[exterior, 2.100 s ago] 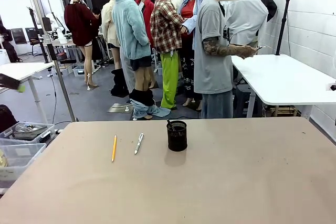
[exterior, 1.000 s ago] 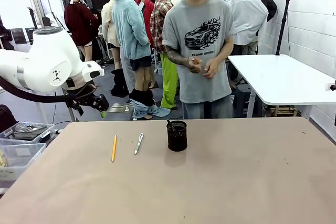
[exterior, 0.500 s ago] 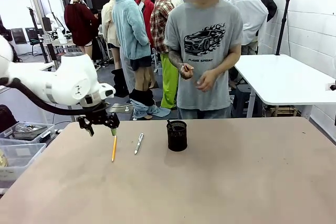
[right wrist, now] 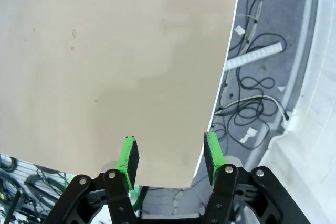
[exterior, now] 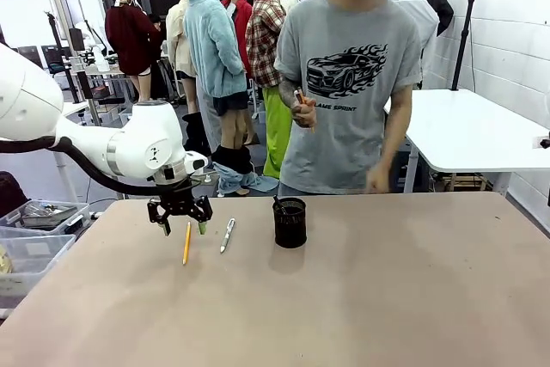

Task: Place the pens into the pen holder.
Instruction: Pick up a writing instrument from the table and place it into the Pen holder.

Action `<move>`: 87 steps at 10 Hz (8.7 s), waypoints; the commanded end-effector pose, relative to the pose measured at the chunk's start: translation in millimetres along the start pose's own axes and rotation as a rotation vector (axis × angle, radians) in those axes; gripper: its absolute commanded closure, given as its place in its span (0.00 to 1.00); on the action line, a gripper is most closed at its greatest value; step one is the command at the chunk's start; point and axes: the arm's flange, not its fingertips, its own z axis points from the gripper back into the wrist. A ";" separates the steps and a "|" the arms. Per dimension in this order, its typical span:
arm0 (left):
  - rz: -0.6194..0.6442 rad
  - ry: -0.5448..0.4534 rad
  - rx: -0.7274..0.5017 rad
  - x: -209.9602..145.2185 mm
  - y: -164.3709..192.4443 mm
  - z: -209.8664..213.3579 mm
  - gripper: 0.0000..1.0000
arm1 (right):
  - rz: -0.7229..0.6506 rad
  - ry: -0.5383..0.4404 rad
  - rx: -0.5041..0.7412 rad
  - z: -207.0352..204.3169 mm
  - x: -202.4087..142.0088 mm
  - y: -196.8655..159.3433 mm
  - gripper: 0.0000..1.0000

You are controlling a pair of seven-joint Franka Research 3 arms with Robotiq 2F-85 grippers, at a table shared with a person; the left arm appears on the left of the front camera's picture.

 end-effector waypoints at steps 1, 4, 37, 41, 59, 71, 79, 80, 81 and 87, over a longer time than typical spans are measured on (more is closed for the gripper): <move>0.060 -0.007 0.046 2.2 2.2 -3.5 0.00 | 0.004 0.000 -0.025 -1.4 -0.1 -0.5 0.36; 0.046 -0.019 0.104 -5.3 0.2 -16.1 0.11 | 0.004 0.000 -0.025 -1.4 -0.1 -0.5 0.36; -0.761 -1.096 -0.593 -222.5 252.6 142.1 1.00 | 0.004 0.000 -0.025 -1.4 -0.1 -0.5 0.36; -0.946 -1.093 -0.856 -156.6 208.2 135.1 1.00 | 0.004 0.000 -0.025 -1.4 -0.1 -0.5 0.36; -1.381 -1.030 -1.490 30.3 -49.5 31.3 1.00 | 0.004 0.000 -0.025 -1.4 -0.1 -0.5 0.36; -1.348 -1.036 -1.348 63.3 -112.2 -44.7 1.00 | 0.004 0.000 -0.025 -1.4 -0.1 -0.5 0.36; -1.370 -1.103 -1.305 53.2 -86.9 -22.9 0.58 | 0.004 0.000 -0.025 -1.4 -0.1 -0.5 0.36; -1.359 -1.121 -1.314 52.7 -82.9 -13.5 0.58 | 0.004 0.000 -0.025 -1.4 -0.1 -0.5 0.36; -1.376 -1.160 -1.278 48.9 -78.3 2.1 0.58 | 0.004 0.000 -0.025 -1.4 -0.1 -0.5 0.36; -1.243 -0.824 -0.820 -37.1 45.6 143.2 0.58 | 0.004 0.000 -0.025 -1.4 -0.1 -0.5 0.36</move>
